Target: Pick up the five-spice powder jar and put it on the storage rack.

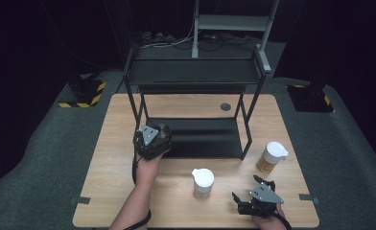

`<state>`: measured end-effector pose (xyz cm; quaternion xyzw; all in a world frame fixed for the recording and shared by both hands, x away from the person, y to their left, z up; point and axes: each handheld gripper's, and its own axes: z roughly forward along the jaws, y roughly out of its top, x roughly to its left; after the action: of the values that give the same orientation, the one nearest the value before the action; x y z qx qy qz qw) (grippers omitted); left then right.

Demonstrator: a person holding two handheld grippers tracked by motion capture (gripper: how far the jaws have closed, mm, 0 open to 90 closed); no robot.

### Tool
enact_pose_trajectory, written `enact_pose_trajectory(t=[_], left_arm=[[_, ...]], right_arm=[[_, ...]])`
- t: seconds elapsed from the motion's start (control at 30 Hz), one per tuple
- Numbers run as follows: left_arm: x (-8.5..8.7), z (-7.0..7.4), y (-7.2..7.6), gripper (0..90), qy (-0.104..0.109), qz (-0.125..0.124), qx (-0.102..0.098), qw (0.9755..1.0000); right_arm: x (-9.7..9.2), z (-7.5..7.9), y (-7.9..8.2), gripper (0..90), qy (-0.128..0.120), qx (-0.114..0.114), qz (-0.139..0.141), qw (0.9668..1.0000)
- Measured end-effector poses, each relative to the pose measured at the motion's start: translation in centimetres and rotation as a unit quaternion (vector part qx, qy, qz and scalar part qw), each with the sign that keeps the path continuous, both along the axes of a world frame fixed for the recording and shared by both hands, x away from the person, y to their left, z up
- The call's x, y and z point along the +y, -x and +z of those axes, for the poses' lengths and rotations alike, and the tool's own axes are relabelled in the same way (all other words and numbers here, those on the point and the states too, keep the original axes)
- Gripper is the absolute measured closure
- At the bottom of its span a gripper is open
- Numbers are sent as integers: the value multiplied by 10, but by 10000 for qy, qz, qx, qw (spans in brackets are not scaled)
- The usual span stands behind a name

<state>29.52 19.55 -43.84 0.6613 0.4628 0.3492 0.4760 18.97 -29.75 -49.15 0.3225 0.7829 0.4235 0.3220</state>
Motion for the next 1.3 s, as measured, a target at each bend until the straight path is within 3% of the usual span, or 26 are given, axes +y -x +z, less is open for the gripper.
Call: enact_pose_trajectory(t=[1.3], left_arm=[[3, -15, -3, 347, 36, 62, 134, 9999]], right_arm=[[0, 0, 0, 2, 4, -7, 8, 10000]])
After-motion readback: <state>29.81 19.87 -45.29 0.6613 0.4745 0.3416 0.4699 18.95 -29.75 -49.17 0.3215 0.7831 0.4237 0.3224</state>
